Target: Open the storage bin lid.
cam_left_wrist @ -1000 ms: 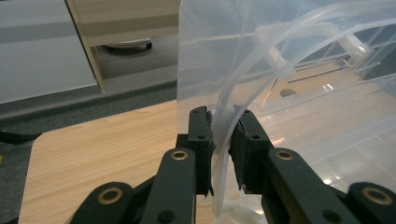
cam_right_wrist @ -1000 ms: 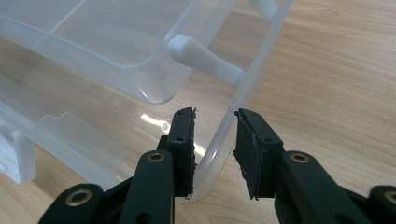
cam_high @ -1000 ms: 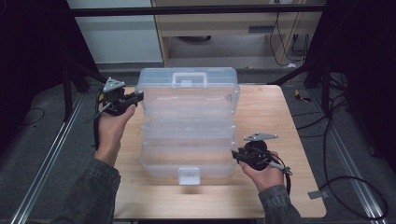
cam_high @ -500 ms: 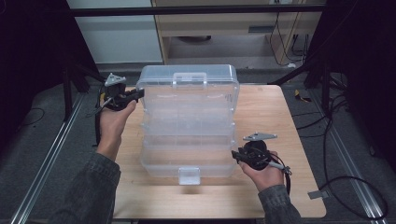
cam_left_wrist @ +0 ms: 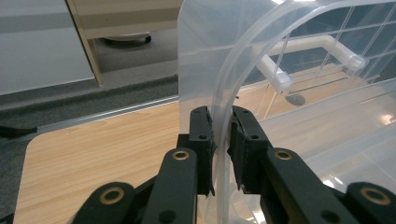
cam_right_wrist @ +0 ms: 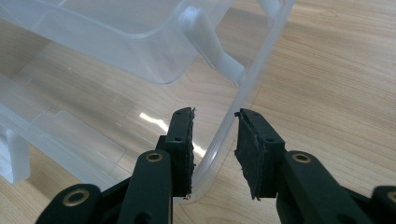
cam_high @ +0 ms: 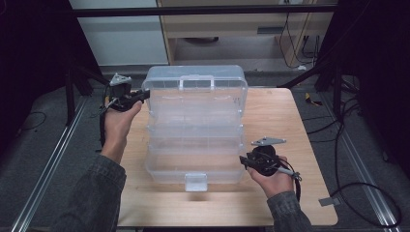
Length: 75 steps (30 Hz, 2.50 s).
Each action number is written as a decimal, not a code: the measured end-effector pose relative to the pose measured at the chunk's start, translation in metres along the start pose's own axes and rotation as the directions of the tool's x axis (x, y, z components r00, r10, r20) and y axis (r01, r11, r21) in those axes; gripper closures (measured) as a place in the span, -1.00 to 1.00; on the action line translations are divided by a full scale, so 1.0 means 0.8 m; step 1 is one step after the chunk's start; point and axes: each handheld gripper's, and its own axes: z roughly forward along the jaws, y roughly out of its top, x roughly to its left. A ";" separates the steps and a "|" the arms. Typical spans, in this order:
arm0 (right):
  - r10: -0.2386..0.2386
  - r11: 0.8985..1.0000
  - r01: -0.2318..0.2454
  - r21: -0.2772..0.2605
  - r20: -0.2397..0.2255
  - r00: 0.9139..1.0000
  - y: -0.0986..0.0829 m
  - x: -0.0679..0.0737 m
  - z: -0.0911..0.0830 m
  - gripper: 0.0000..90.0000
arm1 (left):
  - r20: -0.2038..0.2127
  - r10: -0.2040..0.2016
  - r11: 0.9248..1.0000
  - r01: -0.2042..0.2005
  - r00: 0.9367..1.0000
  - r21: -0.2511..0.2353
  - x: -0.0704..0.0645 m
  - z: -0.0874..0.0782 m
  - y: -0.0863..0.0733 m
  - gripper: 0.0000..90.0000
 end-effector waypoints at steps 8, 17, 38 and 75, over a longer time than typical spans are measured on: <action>-0.004 1.000 0.004 0.001 0.001 1.000 0.000 0.000 0.000 0.47 | -0.003 -0.001 1.000 0.001 1.000 0.006 0.002 0.005 0.003 0.76; -0.001 1.000 0.001 0.001 -0.001 1.000 0.000 -0.001 0.000 0.47 | -0.005 -0.009 1.000 0.009 1.000 0.009 0.004 0.010 0.005 0.76; 0.001 1.000 -0.001 0.002 -0.007 1.000 0.000 -0.002 0.000 0.47 | -0.006 -0.024 0.999 0.024 1.000 0.020 0.009 0.023 0.010 0.76; 0.004 1.000 -0.004 0.002 -0.010 1.000 0.000 -0.002 0.000 0.47 | -0.005 -0.058 0.995 0.058 0.998 0.085 0.023 0.058 0.024 0.72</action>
